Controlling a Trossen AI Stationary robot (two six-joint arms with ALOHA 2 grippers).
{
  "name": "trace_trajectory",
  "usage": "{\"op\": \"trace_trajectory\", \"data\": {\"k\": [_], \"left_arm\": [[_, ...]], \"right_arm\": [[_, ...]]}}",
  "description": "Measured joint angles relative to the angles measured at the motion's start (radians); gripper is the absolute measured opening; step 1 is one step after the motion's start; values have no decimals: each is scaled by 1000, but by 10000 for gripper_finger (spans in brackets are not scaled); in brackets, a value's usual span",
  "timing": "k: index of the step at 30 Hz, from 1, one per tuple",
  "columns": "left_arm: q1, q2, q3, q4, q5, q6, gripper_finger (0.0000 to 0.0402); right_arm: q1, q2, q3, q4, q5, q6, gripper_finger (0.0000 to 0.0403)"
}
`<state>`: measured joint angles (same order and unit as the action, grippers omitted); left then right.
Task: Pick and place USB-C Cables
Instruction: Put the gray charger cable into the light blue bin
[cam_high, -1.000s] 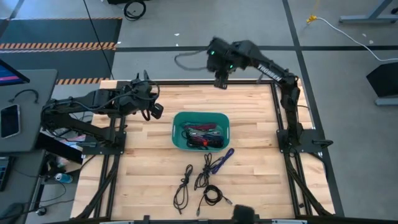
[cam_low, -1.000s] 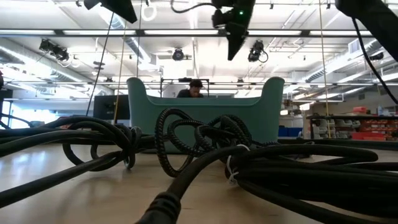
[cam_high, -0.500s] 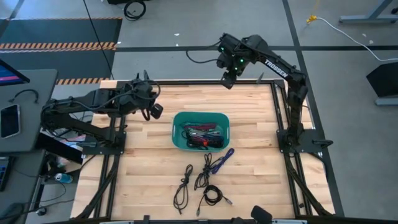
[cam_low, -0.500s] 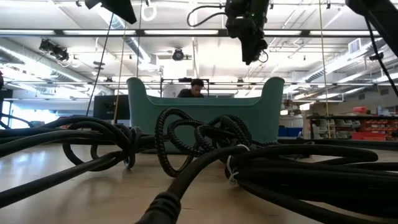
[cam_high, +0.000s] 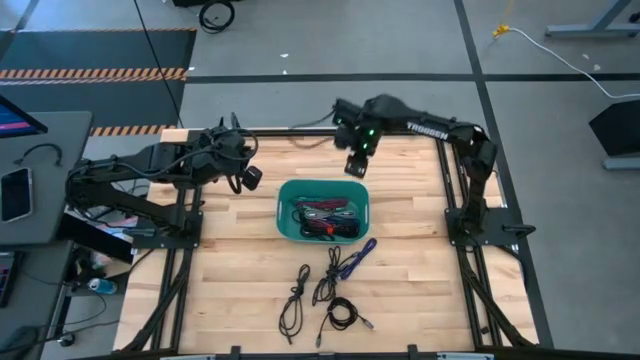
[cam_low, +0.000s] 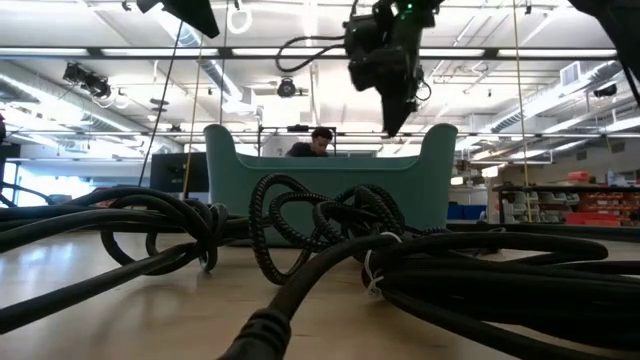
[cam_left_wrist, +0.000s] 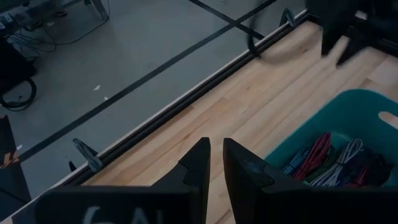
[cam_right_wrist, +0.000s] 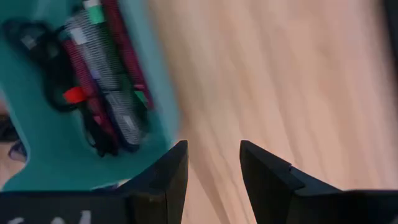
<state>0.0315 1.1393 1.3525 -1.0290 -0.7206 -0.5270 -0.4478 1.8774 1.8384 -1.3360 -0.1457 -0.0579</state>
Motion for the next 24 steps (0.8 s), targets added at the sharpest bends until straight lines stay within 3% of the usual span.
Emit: {"op": "trace_trajectory", "data": {"k": [8, 24], "left_arm": [[0, 0, 0, 0, 0, -3, 50], [0, 0, 0, 8, 0, -12, 50]], "right_arm": [[62, 0, -152, 173, -58, -154, 151], [68, 0, -217, 245, -58, -181, 149]]}}
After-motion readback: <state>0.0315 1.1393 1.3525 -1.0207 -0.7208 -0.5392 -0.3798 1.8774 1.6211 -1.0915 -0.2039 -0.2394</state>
